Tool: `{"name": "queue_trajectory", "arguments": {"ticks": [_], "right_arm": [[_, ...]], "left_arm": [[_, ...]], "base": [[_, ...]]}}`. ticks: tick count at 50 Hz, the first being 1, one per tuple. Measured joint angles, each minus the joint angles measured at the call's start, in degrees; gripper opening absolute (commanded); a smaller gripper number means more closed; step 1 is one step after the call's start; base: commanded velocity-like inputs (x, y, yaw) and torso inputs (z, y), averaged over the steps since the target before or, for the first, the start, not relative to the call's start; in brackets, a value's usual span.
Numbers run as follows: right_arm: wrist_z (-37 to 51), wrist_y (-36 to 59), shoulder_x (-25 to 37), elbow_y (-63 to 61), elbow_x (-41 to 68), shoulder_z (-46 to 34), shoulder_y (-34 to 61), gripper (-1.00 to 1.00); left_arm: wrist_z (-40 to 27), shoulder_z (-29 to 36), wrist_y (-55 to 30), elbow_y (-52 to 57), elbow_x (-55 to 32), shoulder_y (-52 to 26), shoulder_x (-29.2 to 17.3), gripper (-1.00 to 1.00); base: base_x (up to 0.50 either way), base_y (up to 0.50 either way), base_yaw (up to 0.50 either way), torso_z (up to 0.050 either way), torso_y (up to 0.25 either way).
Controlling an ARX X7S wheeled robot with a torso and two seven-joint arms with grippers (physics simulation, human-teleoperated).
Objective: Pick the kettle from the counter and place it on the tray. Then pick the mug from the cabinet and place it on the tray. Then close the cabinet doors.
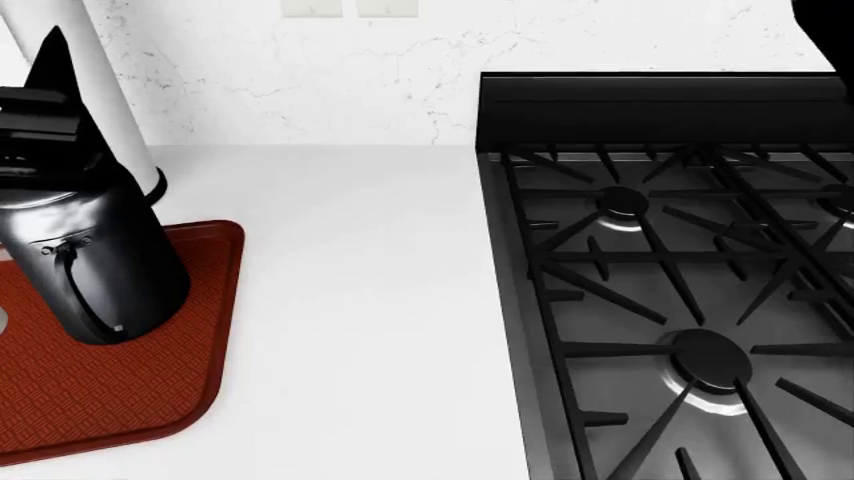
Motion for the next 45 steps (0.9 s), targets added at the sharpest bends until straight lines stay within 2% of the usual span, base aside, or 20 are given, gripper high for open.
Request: {"name": "queue_trajectory", "arguments": {"ticks": [23, 45], "right_arm": [[-4.4, -4.7, -3.2, 6.1, -3.7, -1.1, -0.6, 1.00], [-12.7, -11.4, -5.9, 14.6, -10.0, -3.9, -0.1, 1.00]], "left_arm": [[0.0, 0.5, 0.0, -0.1, 0.0, -0.5, -0.1, 1.00], [-0.1, 0.7, 0.2, -0.1, -0.4, -0.9, -0.5, 1.00]], "base": [[0.00, 0.00, 0.01, 0.000, -0.007], [0.00, 0.00, 0.01, 0.000, -0.010]]}}
